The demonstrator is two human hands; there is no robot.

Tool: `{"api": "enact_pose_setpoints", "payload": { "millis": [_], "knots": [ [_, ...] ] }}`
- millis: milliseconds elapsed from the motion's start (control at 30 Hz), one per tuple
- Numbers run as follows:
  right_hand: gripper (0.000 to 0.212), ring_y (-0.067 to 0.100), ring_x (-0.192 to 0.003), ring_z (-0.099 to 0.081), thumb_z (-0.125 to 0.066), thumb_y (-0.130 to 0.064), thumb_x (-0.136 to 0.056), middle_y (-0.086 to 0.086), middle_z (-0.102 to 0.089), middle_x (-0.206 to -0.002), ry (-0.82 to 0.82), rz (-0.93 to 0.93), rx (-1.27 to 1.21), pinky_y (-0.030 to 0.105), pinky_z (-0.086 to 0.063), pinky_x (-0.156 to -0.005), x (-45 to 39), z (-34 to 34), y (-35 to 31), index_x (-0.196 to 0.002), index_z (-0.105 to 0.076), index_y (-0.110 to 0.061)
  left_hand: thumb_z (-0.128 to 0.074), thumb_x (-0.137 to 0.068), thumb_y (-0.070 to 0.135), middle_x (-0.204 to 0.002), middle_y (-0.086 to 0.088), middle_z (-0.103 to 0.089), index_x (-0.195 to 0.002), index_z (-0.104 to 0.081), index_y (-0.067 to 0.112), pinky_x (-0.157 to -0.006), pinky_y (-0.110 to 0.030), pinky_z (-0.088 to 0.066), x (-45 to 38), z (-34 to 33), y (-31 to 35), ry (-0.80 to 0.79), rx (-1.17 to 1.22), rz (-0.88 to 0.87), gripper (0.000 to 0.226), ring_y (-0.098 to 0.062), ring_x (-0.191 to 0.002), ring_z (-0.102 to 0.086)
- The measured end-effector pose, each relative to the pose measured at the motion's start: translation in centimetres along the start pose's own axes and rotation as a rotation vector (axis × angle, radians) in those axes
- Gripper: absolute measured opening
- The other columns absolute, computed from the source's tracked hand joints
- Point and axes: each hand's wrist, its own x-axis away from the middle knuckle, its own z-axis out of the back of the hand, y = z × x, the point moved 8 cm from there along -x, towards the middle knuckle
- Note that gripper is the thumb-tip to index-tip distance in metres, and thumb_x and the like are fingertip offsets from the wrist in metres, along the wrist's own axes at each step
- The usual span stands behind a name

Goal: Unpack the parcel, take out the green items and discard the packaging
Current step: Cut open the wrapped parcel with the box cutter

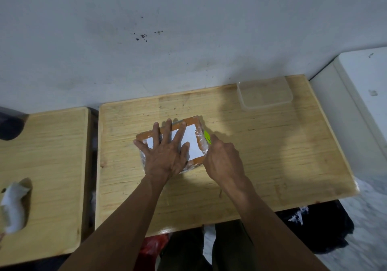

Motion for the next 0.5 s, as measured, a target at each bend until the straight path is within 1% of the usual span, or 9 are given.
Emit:
{"api": "enact_pose_setpoints", "payload": {
  "millis": [167,300,367,500],
  "knots": [
    [0.038,0.038,-0.089,-0.066,-0.05,-0.011,-0.089,0.018,-0.067,-0.097,-0.03,-0.015,0.049,0.035,-0.05,-0.069,0.5,-0.2,0.4,-0.127,-0.049,-0.014,-0.016,-0.102,0.063,-0.169,0.006,0.008,-0.155,0.005,0.05,-0.104,-0.085,0.001,0.1,0.0,-0.1,0.008,0.006,0.003,0.059,-0.031,-0.155,0.013],
    [0.035,0.035,-0.09,-0.067,-0.051,-0.01,-0.09,0.018,-0.066,-0.099,-0.067,-0.028,0.081,0.031,-0.05,-0.069,1.2,-0.3,0.6,-0.125,-0.051,-0.011,-0.016,-0.101,0.063,-0.169,0.006,0.008,-0.155,0.004,0.05,-0.104,-0.085,0.001,0.0,0.0,-0.1,0.008,0.002,0.007,0.059,-0.031,-0.155,0.013],
    [0.034,0.034,-0.09,-0.066,-0.049,-0.01,-0.091,0.017,-0.066,-0.099,-0.07,-0.03,0.096,0.032,-0.052,-0.07,1.5,-0.1,0.6,-0.124,-0.051,-0.01,-0.016,-0.101,0.063,-0.169,0.006,0.009,-0.155,0.005,0.05,-0.104,-0.085,0.001,0.0,-0.1,-0.1,-0.002,0.009,0.008,0.059,-0.031,-0.154,0.014],
    [0.03,0.031,-0.089,-0.064,-0.047,-0.009,-0.09,0.014,-0.064,-0.096,-0.124,-0.058,0.111,0.029,-0.047,-0.068,2.9,-0.6,2.0,-0.119,-0.054,-0.01,-0.017,-0.101,0.062,-0.168,0.006,0.012,-0.155,0.006,0.049,-0.104,-0.085,0.002,0.1,0.0,-0.1,-0.016,0.011,0.004,0.06,-0.031,-0.154,0.018]
  ]
}}
